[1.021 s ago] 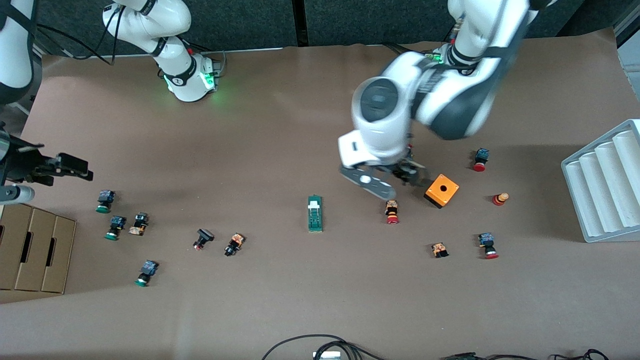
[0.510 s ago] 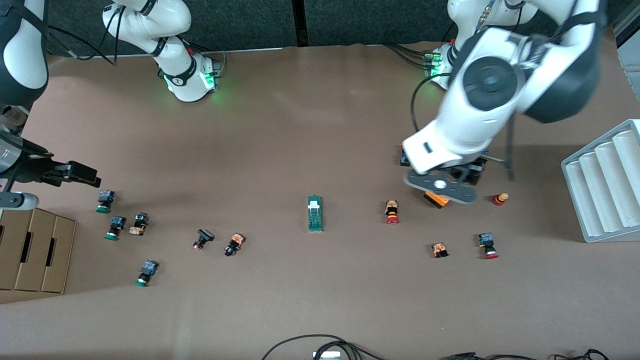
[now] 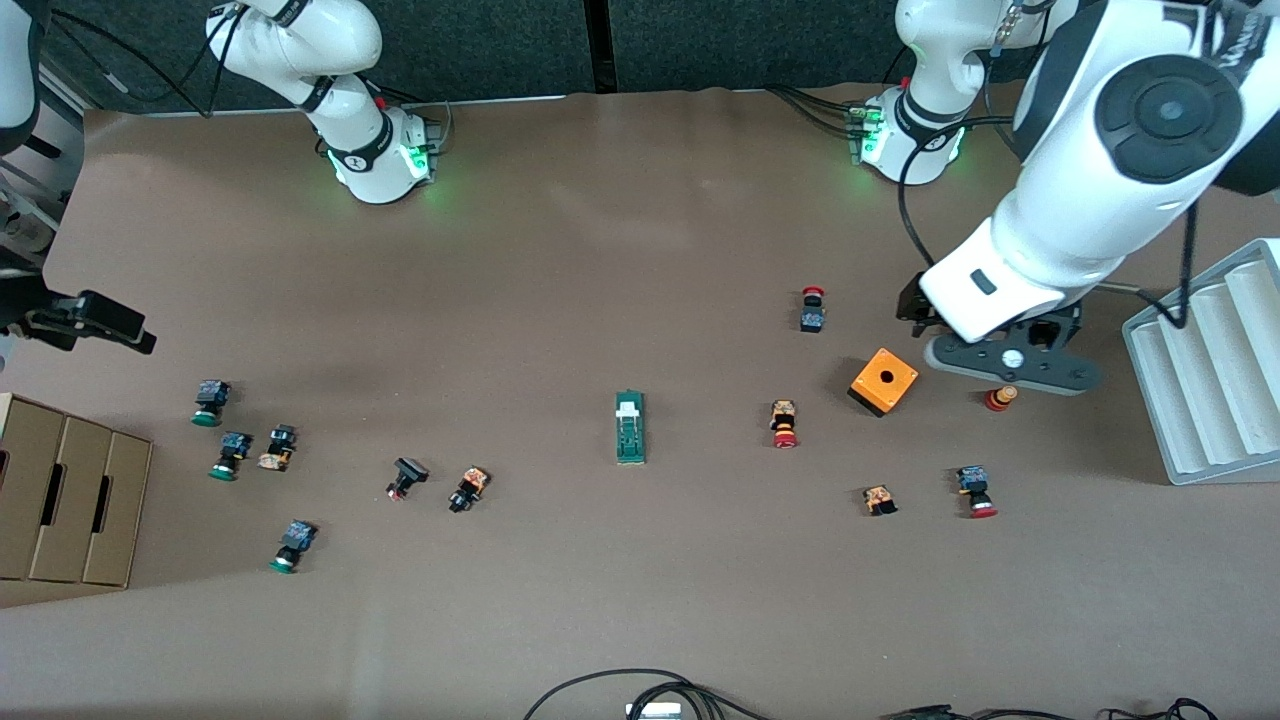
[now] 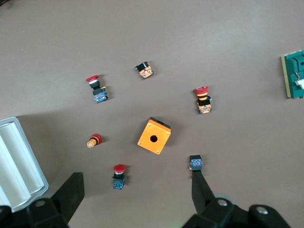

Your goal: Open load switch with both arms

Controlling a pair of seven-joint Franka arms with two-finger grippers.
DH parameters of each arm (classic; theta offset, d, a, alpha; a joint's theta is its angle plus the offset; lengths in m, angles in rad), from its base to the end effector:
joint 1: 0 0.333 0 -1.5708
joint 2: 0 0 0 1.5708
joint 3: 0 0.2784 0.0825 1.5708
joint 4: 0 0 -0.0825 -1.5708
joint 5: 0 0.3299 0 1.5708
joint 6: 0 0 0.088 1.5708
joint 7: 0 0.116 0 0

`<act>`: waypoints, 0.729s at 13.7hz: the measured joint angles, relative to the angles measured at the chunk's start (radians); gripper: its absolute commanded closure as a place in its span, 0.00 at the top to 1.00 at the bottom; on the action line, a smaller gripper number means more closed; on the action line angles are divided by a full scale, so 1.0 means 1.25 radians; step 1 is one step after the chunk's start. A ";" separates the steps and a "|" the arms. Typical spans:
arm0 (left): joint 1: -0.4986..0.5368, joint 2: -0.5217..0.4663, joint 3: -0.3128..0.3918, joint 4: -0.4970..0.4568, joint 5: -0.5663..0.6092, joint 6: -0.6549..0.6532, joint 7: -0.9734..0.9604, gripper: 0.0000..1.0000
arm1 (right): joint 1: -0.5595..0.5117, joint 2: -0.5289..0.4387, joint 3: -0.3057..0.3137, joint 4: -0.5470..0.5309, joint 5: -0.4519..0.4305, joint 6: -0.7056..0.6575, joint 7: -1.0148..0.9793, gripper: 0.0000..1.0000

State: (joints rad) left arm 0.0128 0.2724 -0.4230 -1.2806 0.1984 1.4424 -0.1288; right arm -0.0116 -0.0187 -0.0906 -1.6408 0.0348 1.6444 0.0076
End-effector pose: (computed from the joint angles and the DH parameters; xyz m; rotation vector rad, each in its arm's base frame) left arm 0.5287 -0.1675 0.5534 -3.0084 0.3866 0.0947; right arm 0.4993 -0.0478 0.5644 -3.1012 0.1738 -0.0371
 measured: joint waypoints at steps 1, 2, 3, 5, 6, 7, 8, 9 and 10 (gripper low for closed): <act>0.019 -0.007 0.002 0.001 -0.002 -0.002 0.000 1.00 | 0.000 -0.016 0.003 -0.019 0.000 0.005 0.000 1.00; 0.044 -0.016 0.003 0.001 -0.014 -0.007 0.001 1.00 | 0.000 -0.027 0.005 -0.032 0.000 0.006 0.000 1.00; 0.071 -0.022 0.005 0.001 -0.043 -0.010 0.002 1.00 | 0.000 -0.032 0.007 -0.038 0.000 0.005 0.000 1.00; 0.123 -0.028 0.015 0.000 -0.101 -0.014 0.003 1.00 | 0.003 -0.032 0.010 -0.042 0.000 0.000 0.000 1.00; 0.132 -0.034 0.042 -0.007 -0.120 -0.015 0.003 1.00 | 0.005 -0.032 0.012 -0.042 0.000 -0.001 0.001 1.00; 0.127 -0.046 0.083 -0.027 -0.139 -0.013 0.004 1.00 | 0.005 -0.032 0.013 -0.042 0.000 -0.002 0.001 1.00; 0.106 -0.066 0.140 -0.060 -0.154 0.000 0.005 1.00 | 0.005 -0.032 0.013 -0.042 0.000 -0.002 0.001 1.00; 0.070 -0.092 0.203 -0.102 -0.162 0.031 0.007 1.00 | 0.005 -0.032 0.013 -0.042 0.000 -0.002 0.001 1.00; 0.031 -0.124 0.259 -0.150 -0.163 0.070 0.008 1.00 | 0.005 -0.032 0.013 -0.042 0.000 -0.002 0.001 1.00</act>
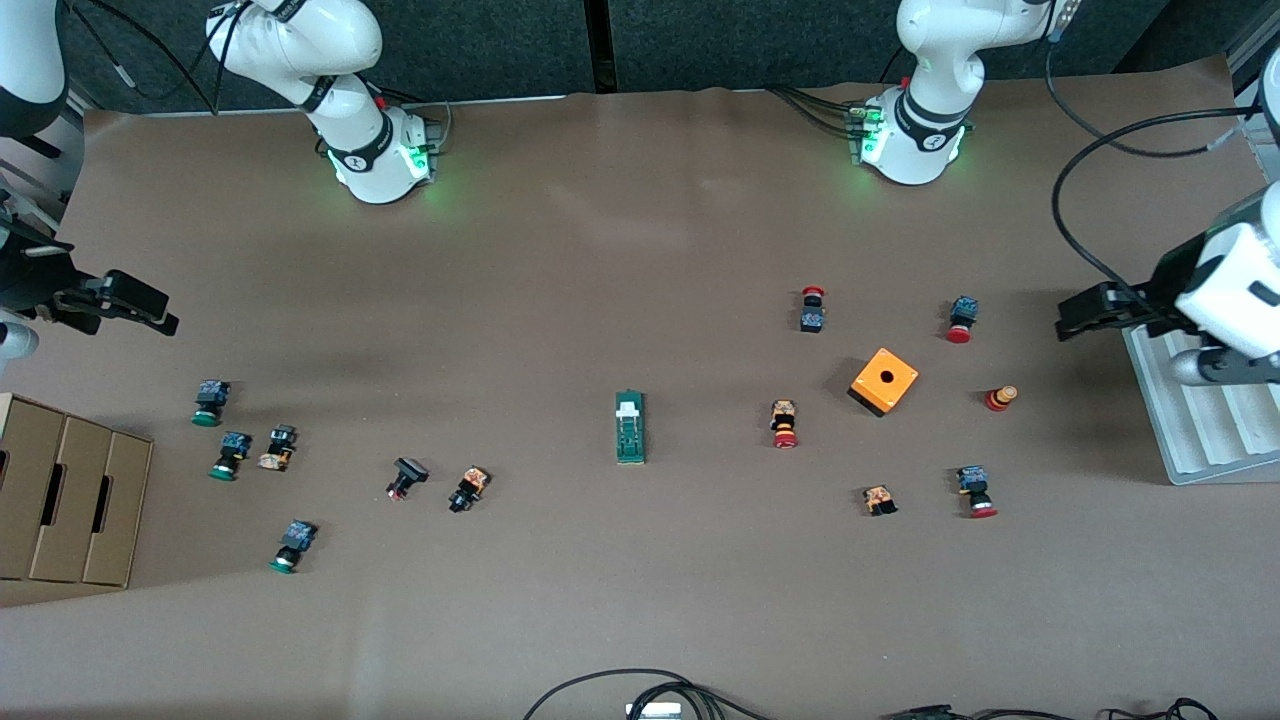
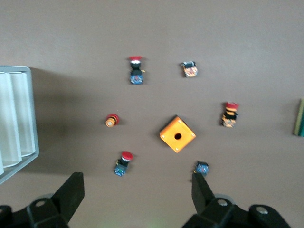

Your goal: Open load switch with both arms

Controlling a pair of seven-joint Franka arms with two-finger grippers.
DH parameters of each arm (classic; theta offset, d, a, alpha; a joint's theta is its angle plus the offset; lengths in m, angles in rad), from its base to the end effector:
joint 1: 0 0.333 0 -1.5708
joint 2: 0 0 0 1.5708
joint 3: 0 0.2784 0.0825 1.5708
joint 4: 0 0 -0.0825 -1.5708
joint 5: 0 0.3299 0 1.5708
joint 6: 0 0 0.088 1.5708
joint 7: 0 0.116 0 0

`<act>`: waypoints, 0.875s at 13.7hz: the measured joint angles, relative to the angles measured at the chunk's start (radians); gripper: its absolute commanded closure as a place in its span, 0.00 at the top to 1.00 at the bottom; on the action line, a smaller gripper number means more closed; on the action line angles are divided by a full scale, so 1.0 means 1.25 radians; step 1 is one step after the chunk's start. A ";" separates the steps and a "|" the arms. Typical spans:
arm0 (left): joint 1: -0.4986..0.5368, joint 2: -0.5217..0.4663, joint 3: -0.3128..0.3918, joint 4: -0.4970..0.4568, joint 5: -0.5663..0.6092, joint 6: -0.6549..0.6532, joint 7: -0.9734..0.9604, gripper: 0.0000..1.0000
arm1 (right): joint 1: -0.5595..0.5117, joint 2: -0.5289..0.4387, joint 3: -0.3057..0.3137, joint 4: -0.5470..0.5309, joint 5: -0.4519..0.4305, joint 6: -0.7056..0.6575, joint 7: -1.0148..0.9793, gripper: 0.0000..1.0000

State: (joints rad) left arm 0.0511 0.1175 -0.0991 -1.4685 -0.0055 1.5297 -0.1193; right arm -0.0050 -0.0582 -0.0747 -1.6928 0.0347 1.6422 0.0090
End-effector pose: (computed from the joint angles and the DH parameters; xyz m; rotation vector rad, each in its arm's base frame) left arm 0.5264 -0.0230 0.5568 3.1259 0.1119 -0.0891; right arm 0.4882 -0.0361 0.5617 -3.0997 0.1410 -0.0137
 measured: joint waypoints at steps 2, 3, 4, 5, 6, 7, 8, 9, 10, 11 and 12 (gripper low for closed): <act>-0.065 -0.071 0.068 -0.102 0.000 0.062 0.000 1.00 | 0.002 0.002 0.002 0.000 0.000 -0.002 -0.001 1.00; -0.091 -0.102 0.087 -0.142 0.000 0.080 0.000 1.00 | 0.007 0.004 0.003 0.000 0.000 -0.004 -0.001 1.00; -0.104 -0.122 0.096 -0.167 0.000 0.088 0.000 1.00 | 0.012 0.007 0.004 0.000 0.000 -0.006 -0.001 1.00; -0.111 -0.133 0.100 -0.179 0.000 0.091 0.000 1.00 | 0.016 0.010 0.004 0.000 0.000 -0.006 -0.001 1.00; -0.114 -0.135 0.100 -0.183 0.000 0.091 0.000 1.00 | 0.017 0.011 0.004 0.000 0.000 -0.007 -0.001 1.00; -0.114 -0.135 0.100 -0.183 0.000 0.092 0.000 1.00 | 0.017 0.012 0.003 0.000 0.000 -0.007 -0.001 1.00; -0.115 -0.134 0.101 -0.183 0.000 0.094 0.000 1.00 | 0.017 0.015 0.003 0.000 0.000 -0.007 -0.001 1.00; -0.116 -0.134 0.101 -0.183 0.000 0.094 0.000 1.00 | 0.018 0.017 0.003 0.000 0.000 -0.007 -0.001 1.00; -0.117 -0.133 0.101 -0.183 0.000 0.094 0.000 1.00 | 0.020 0.020 0.003 0.000 0.000 -0.007 -0.001 1.00; -0.119 -0.132 0.100 -0.183 0.000 0.094 -0.001 1.00 | 0.023 0.022 0.004 0.000 0.000 -0.008 -0.001 1.00; -0.121 -0.132 0.099 -0.183 0.000 0.094 -0.001 1.00 | 0.025 0.026 0.004 0.000 0.000 -0.011 -0.001 1.00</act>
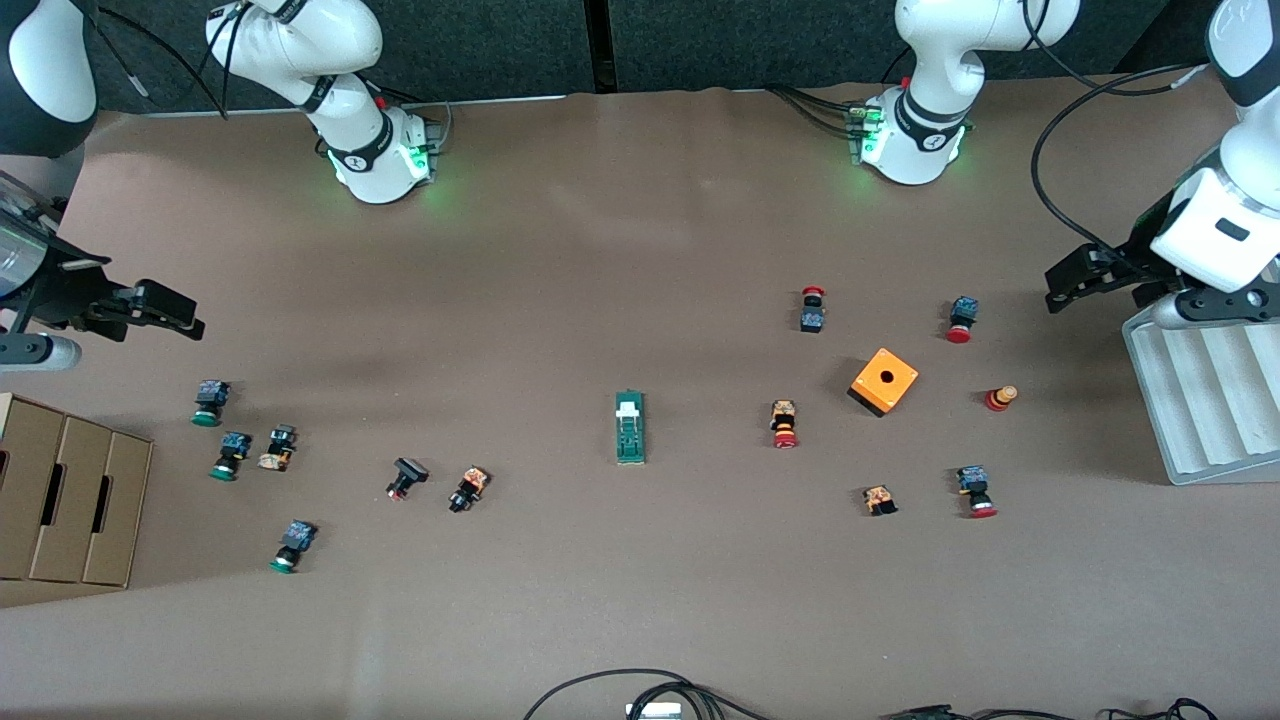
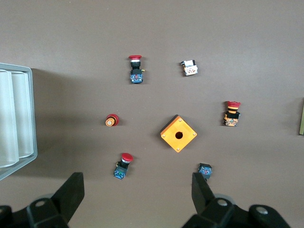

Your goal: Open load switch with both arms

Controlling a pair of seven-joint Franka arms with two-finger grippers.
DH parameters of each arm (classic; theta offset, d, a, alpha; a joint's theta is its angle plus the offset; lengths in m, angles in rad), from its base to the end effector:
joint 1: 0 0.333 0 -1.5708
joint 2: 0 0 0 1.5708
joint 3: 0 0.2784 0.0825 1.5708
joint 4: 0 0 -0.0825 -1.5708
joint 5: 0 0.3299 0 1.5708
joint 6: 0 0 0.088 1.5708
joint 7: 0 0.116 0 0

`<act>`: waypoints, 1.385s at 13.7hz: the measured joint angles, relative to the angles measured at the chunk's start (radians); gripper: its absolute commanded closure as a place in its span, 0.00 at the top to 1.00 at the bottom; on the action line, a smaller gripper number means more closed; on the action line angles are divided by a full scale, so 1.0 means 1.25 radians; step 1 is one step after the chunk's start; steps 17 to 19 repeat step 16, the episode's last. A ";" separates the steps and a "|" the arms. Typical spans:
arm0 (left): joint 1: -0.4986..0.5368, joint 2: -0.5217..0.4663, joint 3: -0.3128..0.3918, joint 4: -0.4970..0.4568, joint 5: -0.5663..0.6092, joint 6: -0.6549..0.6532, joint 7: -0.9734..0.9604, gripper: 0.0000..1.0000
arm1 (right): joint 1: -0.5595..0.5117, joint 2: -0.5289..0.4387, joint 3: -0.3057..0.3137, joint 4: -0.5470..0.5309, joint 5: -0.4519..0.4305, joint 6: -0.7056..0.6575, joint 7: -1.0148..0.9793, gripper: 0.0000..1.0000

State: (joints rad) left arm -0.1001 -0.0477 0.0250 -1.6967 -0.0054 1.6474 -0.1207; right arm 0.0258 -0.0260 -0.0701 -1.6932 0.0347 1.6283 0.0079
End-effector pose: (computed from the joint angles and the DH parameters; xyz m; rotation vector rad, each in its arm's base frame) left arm 0.4909 -0.0373 0.5553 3.1344 0.0721 -0.0035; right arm 0.4947 -0.0185 0.5445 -3.1027 0.0851 0.0594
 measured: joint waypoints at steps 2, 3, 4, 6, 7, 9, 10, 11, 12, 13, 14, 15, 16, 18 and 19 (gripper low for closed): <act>0.000 0.000 -0.001 0.001 0.001 -0.001 0.000 1.00 | 0.000 0.007 0.000 0.000 0.000 -0.014 0.000 1.00; 0.000 0.000 -0.002 0.002 0.005 -0.002 0.000 1.00 | 0.001 0.010 0.000 0.000 0.000 -0.015 0.000 1.00; 0.000 0.000 -0.002 0.002 0.009 -0.003 0.000 1.00 | 0.001 0.012 0.000 0.000 0.000 -0.015 0.000 1.00; -0.001 0.000 -0.003 0.002 0.012 -0.005 0.000 1.00 | 0.001 0.015 0.000 0.000 0.000 -0.015 0.000 1.00; -0.001 0.000 -0.003 0.002 0.012 -0.005 0.000 1.00 | 0.001 0.016 0.000 0.000 0.000 -0.015 0.000 1.00; -0.001 0.000 -0.003 0.002 0.013 -0.005 0.000 1.00 | 0.002 0.018 0.000 0.000 0.000 -0.015 0.000 1.00; -0.001 0.000 -0.003 0.002 0.013 -0.005 0.000 1.00 | 0.003 0.020 0.000 0.000 0.000 -0.015 0.000 1.00; -0.001 0.000 -0.003 0.002 0.013 -0.005 0.000 1.00 | 0.003 0.021 0.000 0.000 0.000 -0.015 0.000 1.00; -0.001 0.000 -0.003 0.002 0.013 -0.005 0.000 1.00 | 0.003 0.022 0.000 0.000 0.000 -0.015 0.000 1.00; -0.001 0.000 -0.003 0.002 0.013 -0.005 0.000 1.00 | 0.003 0.022 0.000 0.000 0.000 -0.015 0.000 1.00; -0.001 0.000 -0.003 0.002 0.013 -0.006 0.000 1.00 | 0.003 0.022 0.000 0.000 0.000 -0.015 0.000 1.00; -0.001 0.000 -0.004 0.002 0.013 -0.006 0.000 1.00 | 0.003 0.022 0.000 0.000 0.000 -0.015 0.000 1.00; -0.001 0.000 -0.004 0.002 0.013 -0.006 0.000 1.00 | 0.003 0.022 0.000 0.000 0.000 -0.015 0.000 1.00; -0.001 0.000 -0.004 0.002 0.013 -0.006 0.000 1.00 | 0.003 0.022 0.000 0.000 0.000 -0.015 0.000 1.00; -0.001 0.000 -0.004 0.002 0.013 -0.006 0.000 1.00 | 0.003 0.022 0.000 0.000 0.000 -0.015 0.000 1.00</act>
